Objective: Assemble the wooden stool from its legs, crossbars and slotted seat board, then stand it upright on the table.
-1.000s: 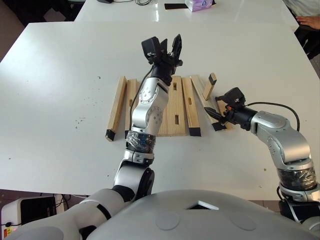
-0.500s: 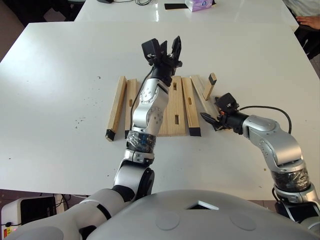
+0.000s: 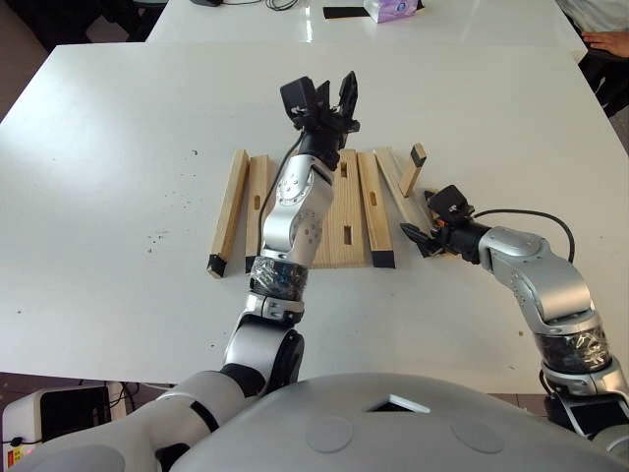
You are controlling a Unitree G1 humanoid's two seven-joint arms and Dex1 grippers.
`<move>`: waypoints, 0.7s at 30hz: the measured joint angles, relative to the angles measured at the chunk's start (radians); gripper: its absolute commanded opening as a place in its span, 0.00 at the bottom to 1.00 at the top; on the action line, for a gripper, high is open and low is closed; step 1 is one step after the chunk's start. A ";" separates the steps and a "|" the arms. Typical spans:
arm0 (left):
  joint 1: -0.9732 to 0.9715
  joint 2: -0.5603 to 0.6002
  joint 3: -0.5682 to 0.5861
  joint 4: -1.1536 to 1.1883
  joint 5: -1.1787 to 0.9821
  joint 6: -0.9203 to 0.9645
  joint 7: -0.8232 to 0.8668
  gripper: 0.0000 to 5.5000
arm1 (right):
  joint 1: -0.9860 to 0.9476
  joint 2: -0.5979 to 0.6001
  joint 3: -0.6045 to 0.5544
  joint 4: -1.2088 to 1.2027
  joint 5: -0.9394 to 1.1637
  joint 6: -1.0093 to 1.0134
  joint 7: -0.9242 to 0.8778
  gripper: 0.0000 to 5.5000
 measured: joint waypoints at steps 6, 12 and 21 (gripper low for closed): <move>0.000 -0.001 -0.001 0.000 -0.004 -0.003 -0.004 0.45 | 0.016 -0.057 0.005 -0.041 0.003 0.043 0.030 0.46; 0.000 -0.001 -0.002 -0.001 -0.004 -0.013 0.007 0.45 | 0.030 -0.129 -0.012 -0.059 0.004 0.070 0.073 0.38; 0.003 -0.001 -0.004 -0.015 -0.019 -0.017 0.012 0.45 | 0.041 -0.128 -0.010 -0.060 0.001 0.049 0.068 0.38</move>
